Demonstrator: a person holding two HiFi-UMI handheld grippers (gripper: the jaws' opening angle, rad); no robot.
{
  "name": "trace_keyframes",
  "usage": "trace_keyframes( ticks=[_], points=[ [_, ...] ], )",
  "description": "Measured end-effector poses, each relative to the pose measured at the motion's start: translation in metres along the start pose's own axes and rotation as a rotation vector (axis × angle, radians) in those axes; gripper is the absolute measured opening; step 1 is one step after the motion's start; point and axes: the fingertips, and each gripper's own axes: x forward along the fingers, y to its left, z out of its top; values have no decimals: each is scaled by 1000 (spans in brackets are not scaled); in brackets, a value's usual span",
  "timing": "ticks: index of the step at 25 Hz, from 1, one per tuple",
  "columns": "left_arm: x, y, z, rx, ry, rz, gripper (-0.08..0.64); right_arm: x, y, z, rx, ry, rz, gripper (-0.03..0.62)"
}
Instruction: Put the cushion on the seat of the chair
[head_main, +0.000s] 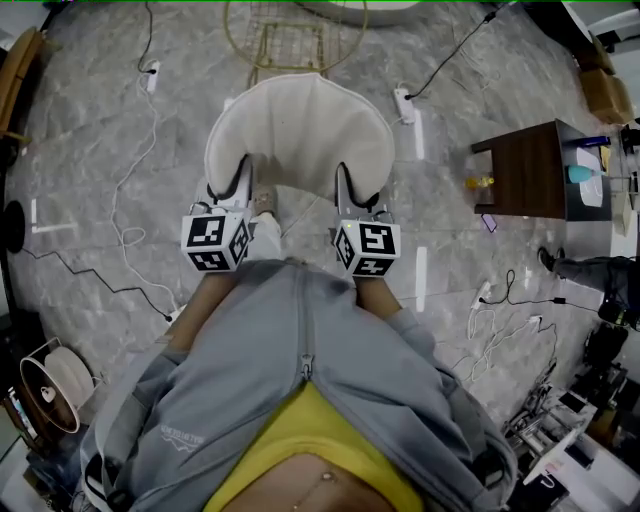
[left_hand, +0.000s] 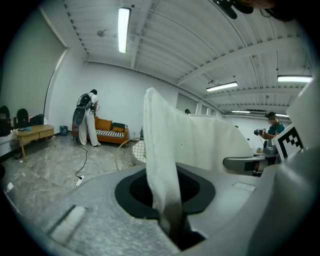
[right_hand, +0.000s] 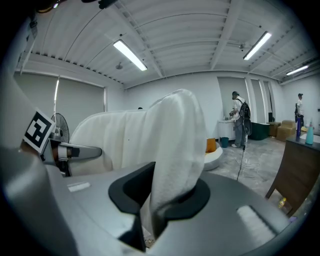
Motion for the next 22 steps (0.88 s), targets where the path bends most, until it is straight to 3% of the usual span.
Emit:
trace_keyframes(
  ticks=[12,22],
  points=[
    [154,106,64,-4,36,-64,64,175,-16,58,-3,26,-66,64],
    [225,143,95,-2,27,-102,64,246,-31,87,-10,17,-93,64]
  ],
)
